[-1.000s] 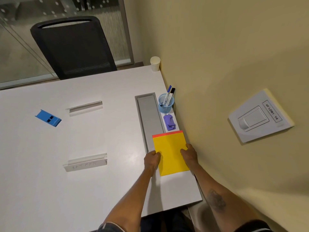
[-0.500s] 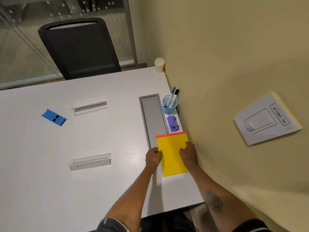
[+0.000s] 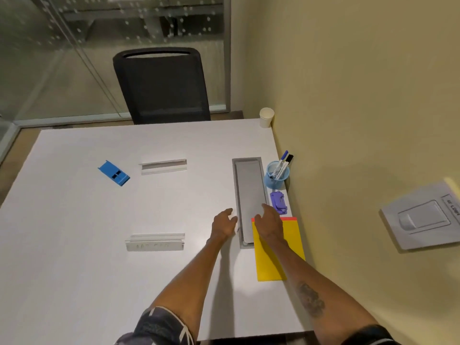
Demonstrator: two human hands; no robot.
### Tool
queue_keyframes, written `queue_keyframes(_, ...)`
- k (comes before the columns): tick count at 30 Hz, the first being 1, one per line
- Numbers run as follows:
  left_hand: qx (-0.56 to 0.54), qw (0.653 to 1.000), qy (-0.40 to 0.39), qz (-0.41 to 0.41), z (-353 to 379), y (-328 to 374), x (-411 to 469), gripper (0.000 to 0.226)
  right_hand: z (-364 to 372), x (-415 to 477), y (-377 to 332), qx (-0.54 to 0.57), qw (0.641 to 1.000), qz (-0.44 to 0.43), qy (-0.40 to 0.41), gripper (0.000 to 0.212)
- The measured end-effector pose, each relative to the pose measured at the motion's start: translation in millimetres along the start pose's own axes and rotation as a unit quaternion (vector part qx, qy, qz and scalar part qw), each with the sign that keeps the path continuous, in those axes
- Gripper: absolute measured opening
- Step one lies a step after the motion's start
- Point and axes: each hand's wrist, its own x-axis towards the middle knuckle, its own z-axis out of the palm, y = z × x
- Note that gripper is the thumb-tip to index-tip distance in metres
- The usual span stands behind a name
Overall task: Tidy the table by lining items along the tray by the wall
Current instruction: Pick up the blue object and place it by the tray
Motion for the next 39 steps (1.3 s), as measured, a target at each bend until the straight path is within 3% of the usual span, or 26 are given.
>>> queue_keyframes(17, 0.025, 0.993, 0.118, -0.001, -111, -36, 22, 0.050, 34, 29, -131, -0.077, 0.972, -0.205, -0.089, 0.055)
queue_keyframes(39, -0.126, 0.951, 0.258, -0.111, -221, -116, 48, 0.048, 135, 50, -259, -0.107, 0.929, -0.296, -0.197, 0.056)
